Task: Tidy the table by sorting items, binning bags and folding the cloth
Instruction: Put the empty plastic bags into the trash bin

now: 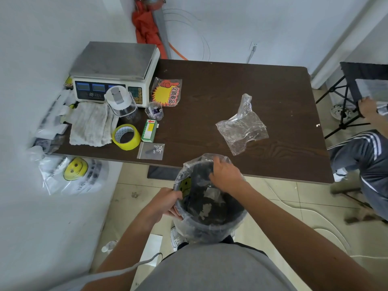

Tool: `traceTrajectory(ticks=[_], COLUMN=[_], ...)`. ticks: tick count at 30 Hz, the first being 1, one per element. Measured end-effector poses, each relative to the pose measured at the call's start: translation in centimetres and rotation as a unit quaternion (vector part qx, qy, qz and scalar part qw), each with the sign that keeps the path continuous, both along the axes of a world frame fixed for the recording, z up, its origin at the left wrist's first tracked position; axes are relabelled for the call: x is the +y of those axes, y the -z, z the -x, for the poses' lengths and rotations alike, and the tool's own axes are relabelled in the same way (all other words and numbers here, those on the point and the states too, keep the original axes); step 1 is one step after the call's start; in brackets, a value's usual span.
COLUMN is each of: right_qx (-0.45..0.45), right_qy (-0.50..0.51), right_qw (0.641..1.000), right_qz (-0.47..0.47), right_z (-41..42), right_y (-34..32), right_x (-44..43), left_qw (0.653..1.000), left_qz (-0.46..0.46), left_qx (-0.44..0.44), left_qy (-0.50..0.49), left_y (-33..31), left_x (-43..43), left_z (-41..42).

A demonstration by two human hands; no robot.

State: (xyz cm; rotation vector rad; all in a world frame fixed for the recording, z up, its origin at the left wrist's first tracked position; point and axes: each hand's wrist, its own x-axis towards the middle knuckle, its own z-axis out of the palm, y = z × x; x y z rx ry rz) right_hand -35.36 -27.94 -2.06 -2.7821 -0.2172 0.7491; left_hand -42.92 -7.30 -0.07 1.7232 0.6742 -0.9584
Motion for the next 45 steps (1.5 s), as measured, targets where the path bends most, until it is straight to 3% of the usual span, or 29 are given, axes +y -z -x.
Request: traceTrajectory(ticks=[8,13,17,19,21,28,38,41,45], right_qx=[-0.037,0.113,0.294,0.329,0.303,0.074,-0.157,-0.169,-0.084], right_qy=[-0.127,-0.181,-0.132,-0.11,-0.109,-0.127,0.032,0.058,0.067], right_qw=[0.99,0.977,0.946,0.937,0.947,0.989,0.983,0.982,0.994], right_qz=[-0.039,-0.031,-0.033,-0.027,-0.022,-0.036,-0.095,-0.065,-0.008], right_z=[2.1,4.0,5.2,5.3,5.1,3.0,-1.4,-2.5,-3.8], right_y=[1.6,2.9,4.4,4.8,5.3,3.9,1.9,2.0,2.1], right_x=[0.9,1.8,2.3,2.3,2.1,0.6,-2.0,-3.2,-4.5], left_qw=[1.0,1.0,1.0,1.0,1.0,1.0,1.0,1.0,1.0], left_qz=[-0.004,0.0,0.009,0.01,0.009,0.01,-0.004,-0.009,-0.01], left_qx=[-0.01,-0.011,-0.004,-0.002,-0.001,0.001,0.007,0.005,0.001], left_qy=[0.005,-0.002,-0.01,-0.013,-0.013,-0.002,-0.001,-0.001,-0.008], left_y=[0.2,0.2,0.1,0.1,0.2,0.3,-0.2,0.0,-0.1], left_x=[0.0,-0.1,-0.3,-0.5,-0.5,-0.4,-0.8,-0.8,-0.9], left_z=[0.1,0.1,0.2,0.3,0.3,0.2,-0.1,-0.1,0.1])
